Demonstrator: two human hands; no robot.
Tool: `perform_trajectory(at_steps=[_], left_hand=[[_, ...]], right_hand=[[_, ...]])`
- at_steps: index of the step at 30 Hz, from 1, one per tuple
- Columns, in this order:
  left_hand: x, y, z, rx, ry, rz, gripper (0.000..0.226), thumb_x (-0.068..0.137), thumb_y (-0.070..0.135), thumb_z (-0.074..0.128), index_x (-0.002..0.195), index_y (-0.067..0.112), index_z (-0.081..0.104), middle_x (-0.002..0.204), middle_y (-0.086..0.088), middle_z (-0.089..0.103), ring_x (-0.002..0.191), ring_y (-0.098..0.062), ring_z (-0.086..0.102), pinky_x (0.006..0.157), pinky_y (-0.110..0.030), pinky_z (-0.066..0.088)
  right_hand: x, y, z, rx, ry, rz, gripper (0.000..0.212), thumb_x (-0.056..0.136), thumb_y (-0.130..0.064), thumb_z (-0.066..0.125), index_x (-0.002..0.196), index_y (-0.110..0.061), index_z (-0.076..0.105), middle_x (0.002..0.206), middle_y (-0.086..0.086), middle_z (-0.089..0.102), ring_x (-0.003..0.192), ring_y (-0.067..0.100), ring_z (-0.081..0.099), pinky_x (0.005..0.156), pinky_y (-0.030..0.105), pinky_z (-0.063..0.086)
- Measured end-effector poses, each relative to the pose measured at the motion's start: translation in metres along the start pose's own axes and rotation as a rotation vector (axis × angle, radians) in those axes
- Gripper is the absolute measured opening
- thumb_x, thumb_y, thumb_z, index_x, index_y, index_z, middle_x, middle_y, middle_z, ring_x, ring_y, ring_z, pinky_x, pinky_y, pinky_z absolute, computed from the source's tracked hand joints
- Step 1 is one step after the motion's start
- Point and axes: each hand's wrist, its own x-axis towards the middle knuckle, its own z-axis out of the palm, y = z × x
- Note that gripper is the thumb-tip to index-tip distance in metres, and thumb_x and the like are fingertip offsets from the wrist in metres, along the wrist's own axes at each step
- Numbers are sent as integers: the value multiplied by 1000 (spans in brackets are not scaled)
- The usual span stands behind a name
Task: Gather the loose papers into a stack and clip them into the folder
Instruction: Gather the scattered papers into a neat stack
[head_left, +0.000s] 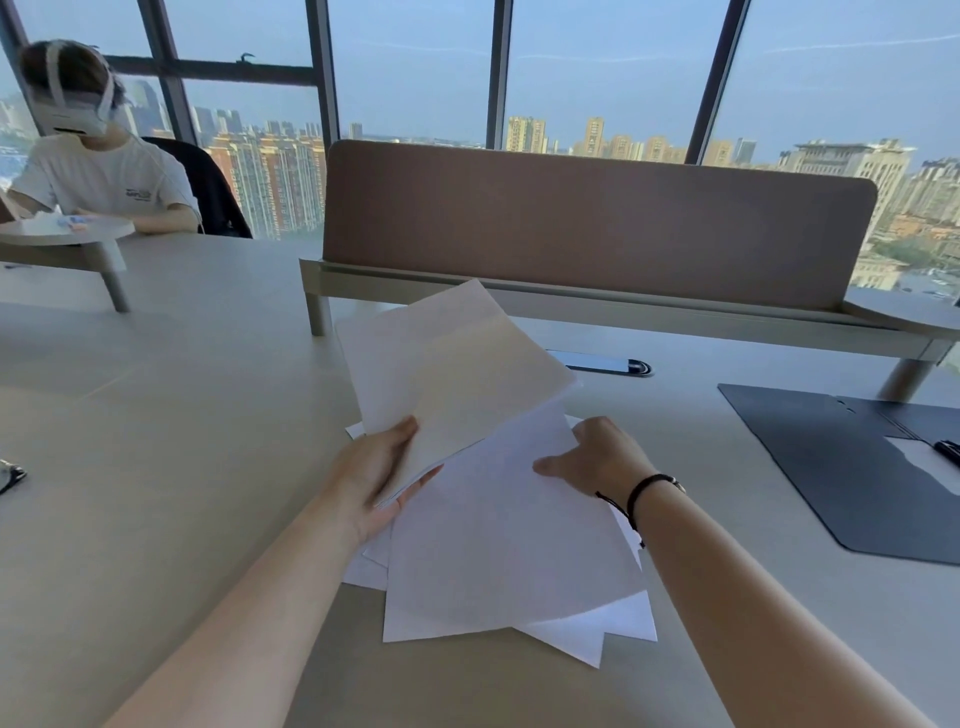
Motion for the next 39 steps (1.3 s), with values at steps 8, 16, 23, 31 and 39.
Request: perform_trajectory(at_steps=[8,16,23,31,39], left_hand=[[1,-1,0,-6,-6,7,17,97,10,60,111,6,68,103,-11,78,95,-28,71,94,-46,55],[5,8,-9,149,69,69,26,89,18,70,112,6,73,108,-11,78,94,-25,75,86,-39,59],[0,17,-14,382,107,156,16,86,20,73,98,10,75,96,-7,78,87,-26,73,71,-33,55],[-3,5,-9,506,147,218,30,89,16,70,117,4,71,109,-15,74,97,-32,71,81,-39,57],[-10,4,-12,598,98,225,28,83,27,76,107,11,76,102,-8,79,95,-30,74,86,-43,58]], right_hand=[[2,-4,0,589,-112,139,50,70,-32,87,107,-4,69,98,12,76,92,32,74,87,49,60],[-8,7,-5,213,11,79,62,85,-44,73,134,-10,58,132,9,64,119,29,62,92,33,49],[-15,57,-15,378,175,180,93,84,-56,66,154,-8,29,138,15,60,127,28,53,107,41,43],[-34,49,-20,1160,5,337,46,81,-43,79,96,-7,56,92,10,49,55,22,37,55,34,36],[-48,51,1,1057,-161,199,21,90,4,62,109,5,72,104,26,75,91,42,73,81,56,60]])
